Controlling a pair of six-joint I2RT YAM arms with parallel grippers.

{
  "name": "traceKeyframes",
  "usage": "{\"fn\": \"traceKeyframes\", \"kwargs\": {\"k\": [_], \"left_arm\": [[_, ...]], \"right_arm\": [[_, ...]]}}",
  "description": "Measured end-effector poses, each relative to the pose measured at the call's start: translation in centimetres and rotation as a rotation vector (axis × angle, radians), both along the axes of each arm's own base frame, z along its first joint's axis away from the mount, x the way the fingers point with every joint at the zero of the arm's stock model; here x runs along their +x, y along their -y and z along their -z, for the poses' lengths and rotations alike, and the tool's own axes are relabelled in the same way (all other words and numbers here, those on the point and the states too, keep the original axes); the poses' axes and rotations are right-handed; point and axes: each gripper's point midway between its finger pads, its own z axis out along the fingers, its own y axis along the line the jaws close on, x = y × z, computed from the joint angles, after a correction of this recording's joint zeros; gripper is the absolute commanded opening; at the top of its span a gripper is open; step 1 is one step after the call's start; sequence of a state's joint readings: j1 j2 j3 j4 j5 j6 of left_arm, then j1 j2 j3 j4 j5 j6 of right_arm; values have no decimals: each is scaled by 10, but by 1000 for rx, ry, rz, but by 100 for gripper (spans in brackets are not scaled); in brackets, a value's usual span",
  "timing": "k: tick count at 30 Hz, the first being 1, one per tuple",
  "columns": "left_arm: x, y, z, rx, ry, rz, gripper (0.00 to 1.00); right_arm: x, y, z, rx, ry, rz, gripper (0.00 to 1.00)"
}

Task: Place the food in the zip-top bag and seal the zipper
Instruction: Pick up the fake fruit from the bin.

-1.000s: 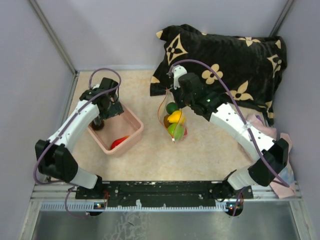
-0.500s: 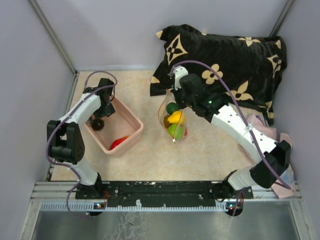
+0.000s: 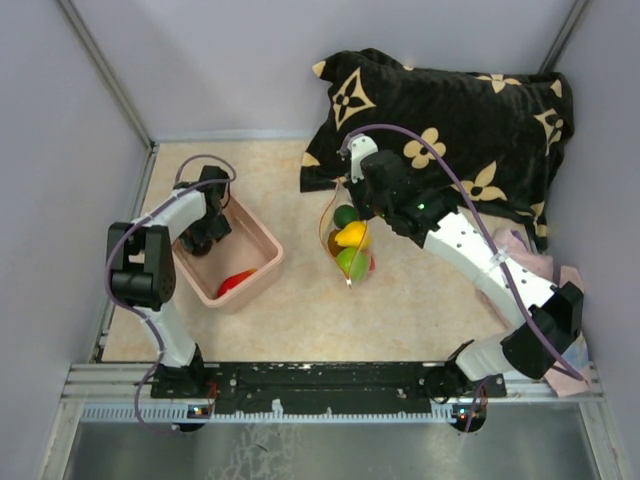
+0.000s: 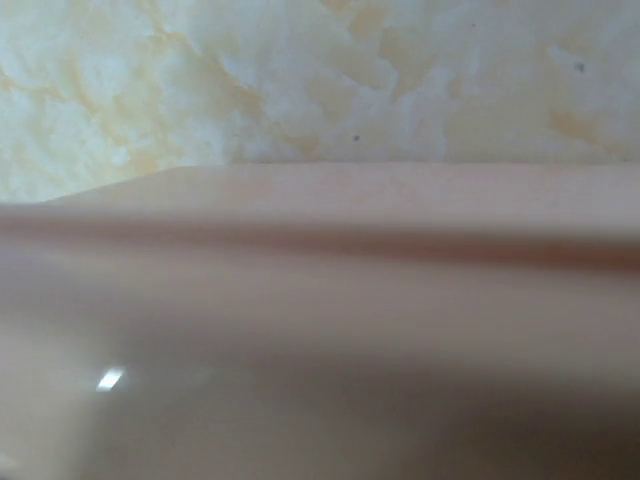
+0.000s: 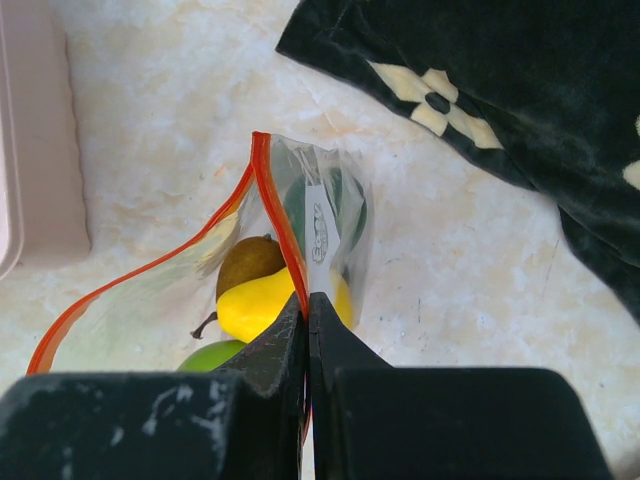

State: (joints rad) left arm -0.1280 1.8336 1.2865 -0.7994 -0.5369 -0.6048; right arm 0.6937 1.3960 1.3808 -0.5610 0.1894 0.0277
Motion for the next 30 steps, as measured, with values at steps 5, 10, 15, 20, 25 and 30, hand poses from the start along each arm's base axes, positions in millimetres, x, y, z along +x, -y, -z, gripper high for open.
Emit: {"fn": "traceKeyframes", "kwargs": {"k": [5, 10, 15, 20, 25, 30], "left_arm": [[7, 5, 7, -26, 28, 3, 86], [12, 5, 10, -30, 64, 5, 84], [14, 4, 12, -27, 102, 6, 86], [7, 2, 12, -21, 131, 4, 88], [10, 2, 14, -26, 164, 5, 83], [14, 4, 16, -39, 196, 12, 70]], "right_arm": [[0, 0, 0, -1, 1, 0, 0], [0, 0, 0, -1, 0, -1, 0], [0, 0, 4, -3, -4, -2, 0], [-1, -1, 6, -1, -6, -6, 0], [-1, -2, 6, 2, -8, -11, 0], [-2, -3, 8, 2, -12, -16, 0]]}}
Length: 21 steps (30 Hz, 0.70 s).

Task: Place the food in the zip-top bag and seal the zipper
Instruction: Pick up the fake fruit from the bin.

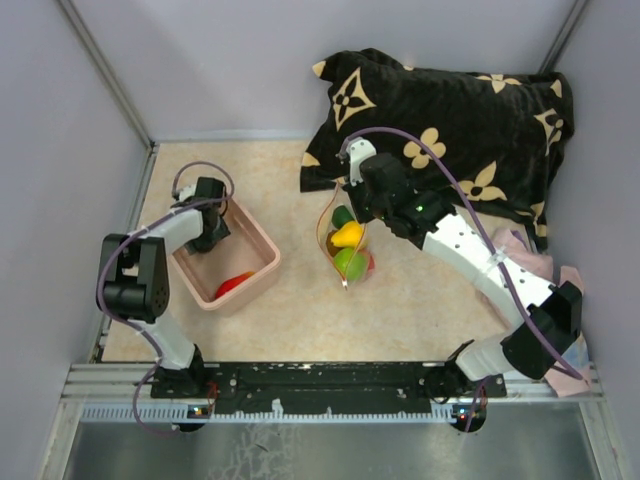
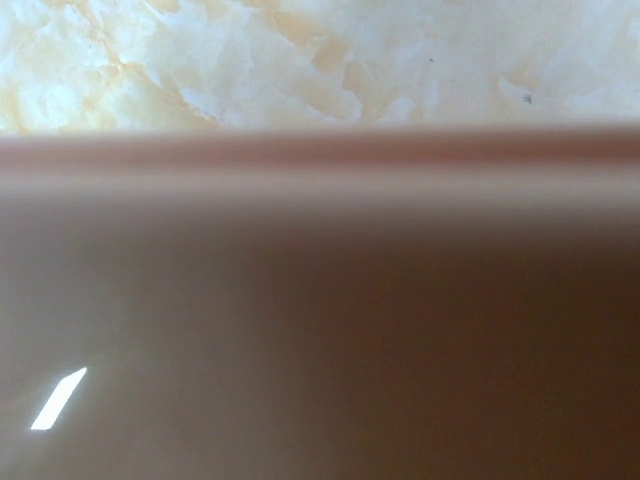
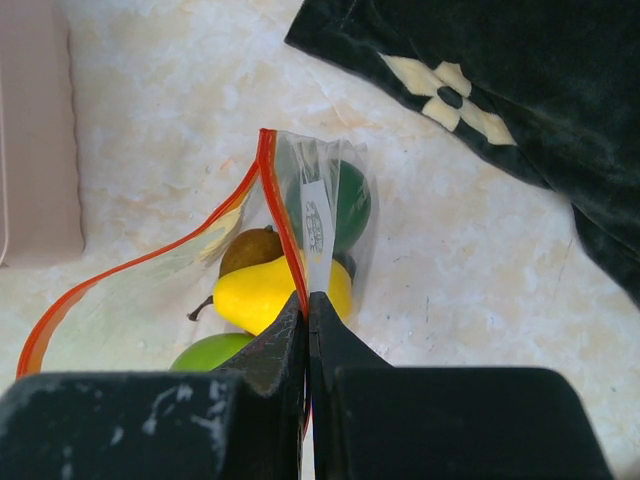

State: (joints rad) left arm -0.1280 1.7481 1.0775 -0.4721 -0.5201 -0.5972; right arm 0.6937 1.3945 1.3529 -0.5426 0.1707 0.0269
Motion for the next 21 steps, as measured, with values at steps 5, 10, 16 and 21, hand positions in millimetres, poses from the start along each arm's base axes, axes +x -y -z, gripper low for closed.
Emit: {"fn": "traceKeyframes", "kwargs": {"k": [5, 10, 16, 21], "left_arm": [[-8, 1, -4, -14, 28, 18, 61], [-11, 6, -22, -42, 83, 45, 60], [-14, 18, -54, -110, 194, 109, 57], [-14, 39, -91, -180, 308, 212, 57]], "right_arm": [[0, 0, 0, 0, 0, 0, 0], [0, 0, 0, 0, 0, 0, 0], [-1, 1, -1, -5, -5, 0, 0], [1, 2, -11, -6, 2, 9, 0]]}}
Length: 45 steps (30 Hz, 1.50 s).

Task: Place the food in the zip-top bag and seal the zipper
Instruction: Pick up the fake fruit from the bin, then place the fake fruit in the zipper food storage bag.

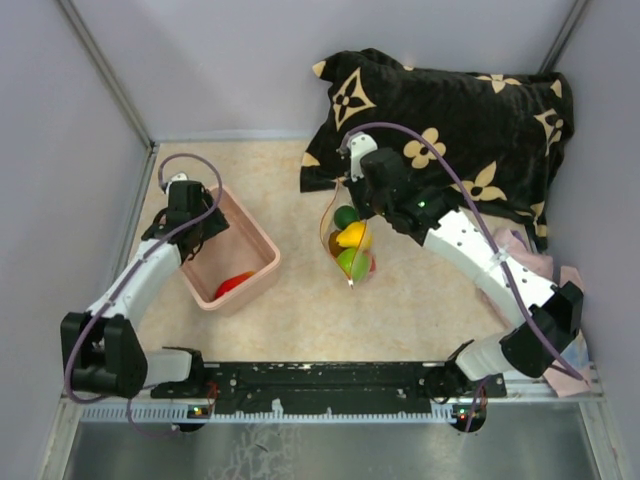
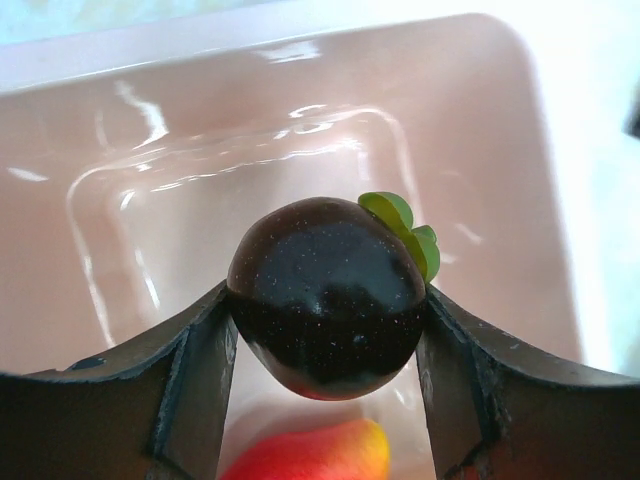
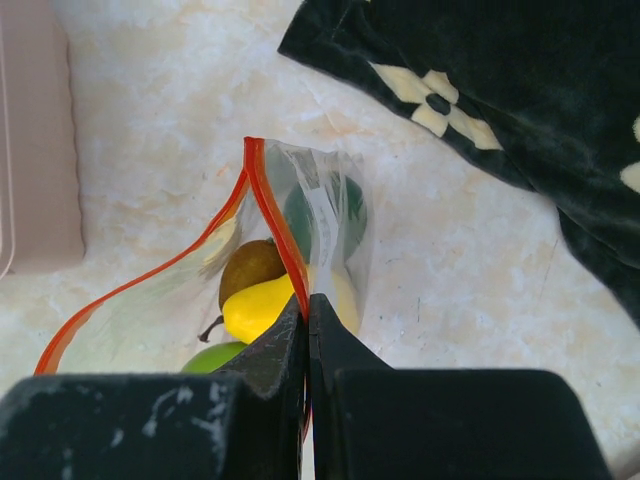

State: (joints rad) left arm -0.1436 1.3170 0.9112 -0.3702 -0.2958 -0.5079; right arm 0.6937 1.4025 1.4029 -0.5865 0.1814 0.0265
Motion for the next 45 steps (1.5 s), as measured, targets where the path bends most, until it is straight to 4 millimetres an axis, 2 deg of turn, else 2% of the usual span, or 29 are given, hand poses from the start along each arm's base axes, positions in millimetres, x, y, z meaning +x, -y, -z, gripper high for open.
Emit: {"fn": "traceKeyframes", "kwargs": {"k": [4, 10, 12, 18, 21, 25, 29, 37, 42, 45], "left_arm": [[-5, 26, -33, -74, 112, 125, 56], [-23, 71, -81, -186, 269, 321, 55], [-30, 89, -95, -215, 307, 391, 55], [-58, 162, -128, -298, 382, 650, 56], [-68, 188, -152, -335, 439, 744, 56], [-74, 211, -176, -362, 505, 834, 56], [-82, 239, -186, -369, 544, 937, 57], [-99, 296, -191, -329, 610, 1180, 60], [-96, 310, -195, -262, 666, 1266, 63], [-91, 311, -189, -207, 677, 1289, 64]], "right_arm": [[2, 1, -5, -3, 5, 8, 0], [5, 1, 0, -23, -11, 18, 0], [6, 0, 1, -29, -16, 21, 0], [10, -2, -3, -29, -15, 25, 0], [10, -2, -4, -29, -14, 27, 0], [11, -3, -5, -26, -18, 31, 0], [11, -3, -3, -32, -24, 32, 0], [14, -5, -7, -30, -23, 32, 0], [13, -5, -6, -35, -28, 32, 0], [13, -4, -6, -36, -30, 32, 0]]}}
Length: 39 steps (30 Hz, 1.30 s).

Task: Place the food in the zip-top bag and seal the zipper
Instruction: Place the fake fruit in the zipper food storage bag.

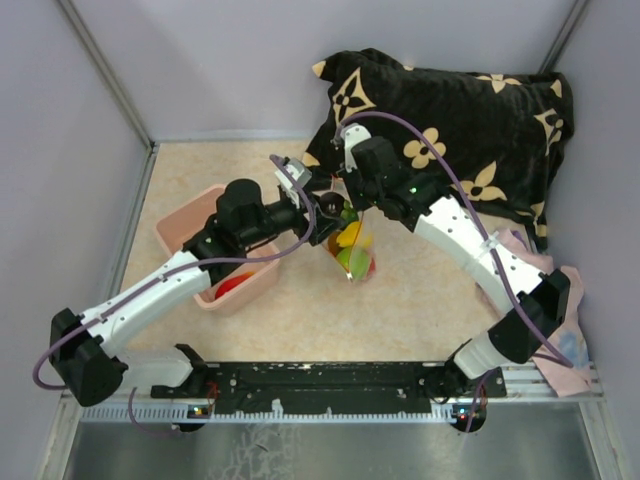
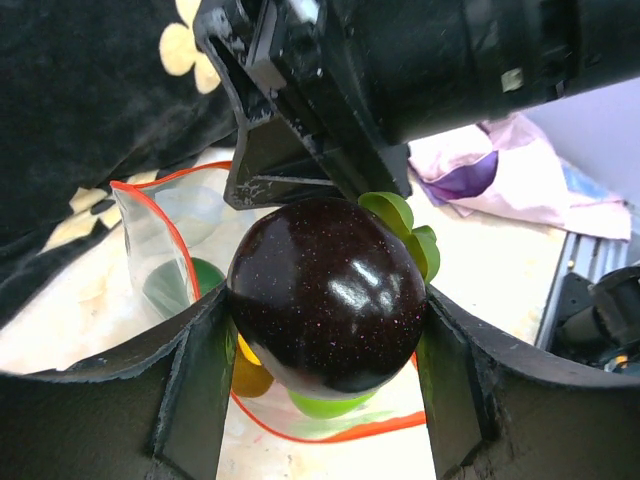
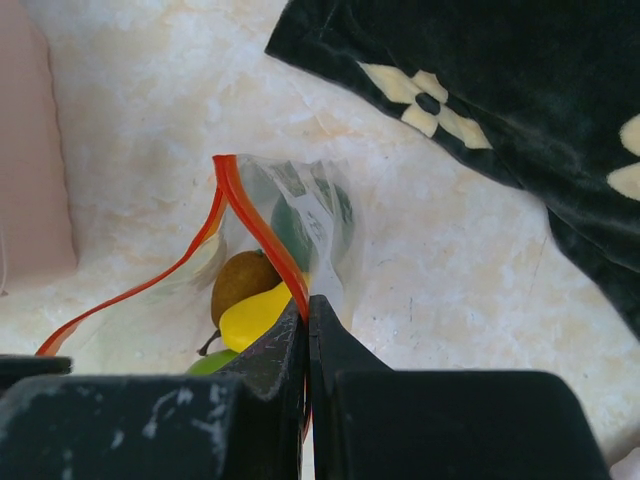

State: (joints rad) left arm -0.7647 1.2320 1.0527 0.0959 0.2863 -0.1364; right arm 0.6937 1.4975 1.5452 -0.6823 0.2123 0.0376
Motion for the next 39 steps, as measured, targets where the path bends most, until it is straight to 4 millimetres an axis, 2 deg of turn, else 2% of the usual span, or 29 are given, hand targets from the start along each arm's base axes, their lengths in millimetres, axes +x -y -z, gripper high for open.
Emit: {"fn": "traceKeyframes", "kwargs": {"k": [11, 22, 31, 36, 39], "left_arm": [[20, 8, 34, 125, 32, -4, 67], [39, 3, 50, 192, 18, -90, 79], [43, -3, 53, 214, 6, -127, 87], [42, -6, 44, 220, -10, -139, 90], [39, -14, 37, 223, -38, -171, 91]], "right_arm": [[0, 0, -3, 4, 5, 1, 0], [0, 0, -3, 4, 4, 0, 0], [-1, -1, -2, 4, 0, -3, 0], [-1, 0, -2, 4, 0, -3, 0], [0, 0, -2, 3, 0, -2, 0]]}}
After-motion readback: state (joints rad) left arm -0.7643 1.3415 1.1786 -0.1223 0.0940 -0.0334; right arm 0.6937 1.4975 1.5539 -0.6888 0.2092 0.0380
